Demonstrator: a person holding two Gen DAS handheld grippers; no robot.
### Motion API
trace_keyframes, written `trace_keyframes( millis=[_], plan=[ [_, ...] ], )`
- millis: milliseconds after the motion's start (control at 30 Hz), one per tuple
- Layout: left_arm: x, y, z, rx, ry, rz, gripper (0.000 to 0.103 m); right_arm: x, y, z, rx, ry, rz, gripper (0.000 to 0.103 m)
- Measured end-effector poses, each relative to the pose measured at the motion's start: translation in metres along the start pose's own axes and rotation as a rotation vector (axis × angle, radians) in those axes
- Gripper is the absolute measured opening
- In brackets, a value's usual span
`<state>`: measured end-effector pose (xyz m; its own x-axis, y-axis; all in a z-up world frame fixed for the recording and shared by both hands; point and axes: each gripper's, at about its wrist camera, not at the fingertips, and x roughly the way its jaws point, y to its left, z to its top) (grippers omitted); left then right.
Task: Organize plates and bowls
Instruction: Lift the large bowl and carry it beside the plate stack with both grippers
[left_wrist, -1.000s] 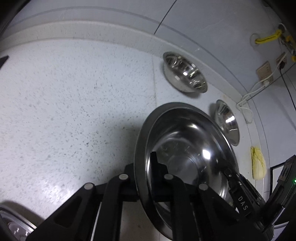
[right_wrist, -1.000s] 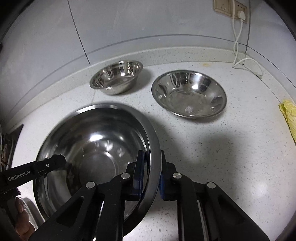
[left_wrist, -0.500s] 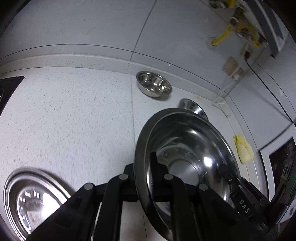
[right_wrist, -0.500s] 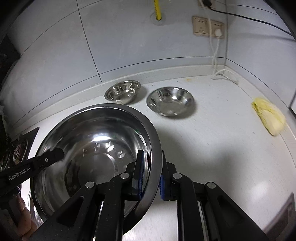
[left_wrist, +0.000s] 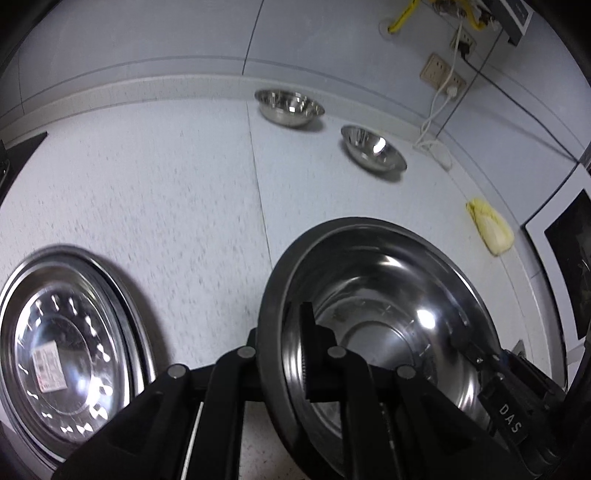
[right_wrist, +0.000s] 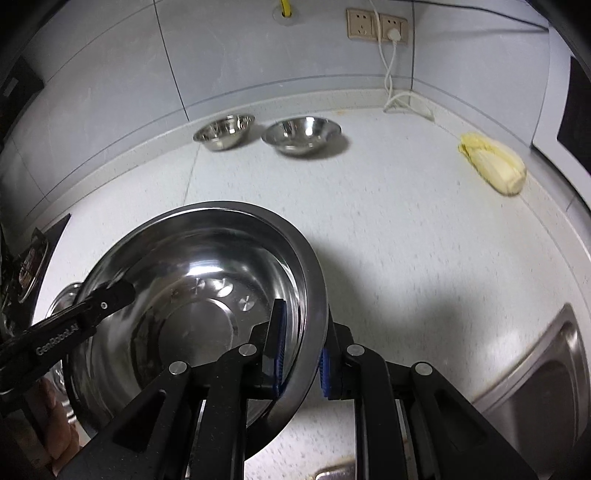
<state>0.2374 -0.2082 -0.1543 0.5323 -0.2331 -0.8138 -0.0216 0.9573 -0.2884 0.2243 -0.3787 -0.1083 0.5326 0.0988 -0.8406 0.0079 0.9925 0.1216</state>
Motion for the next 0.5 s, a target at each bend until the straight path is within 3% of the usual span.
trace_keyframes(
  millis=[500],
  plan=[
    [0.02, -0.009, -0.026, 0.05, 0.023, 0.03, 0.007, 0.014, -0.021, -0.027, 0.024, 0.05, -0.008, 0.014]
  ],
)
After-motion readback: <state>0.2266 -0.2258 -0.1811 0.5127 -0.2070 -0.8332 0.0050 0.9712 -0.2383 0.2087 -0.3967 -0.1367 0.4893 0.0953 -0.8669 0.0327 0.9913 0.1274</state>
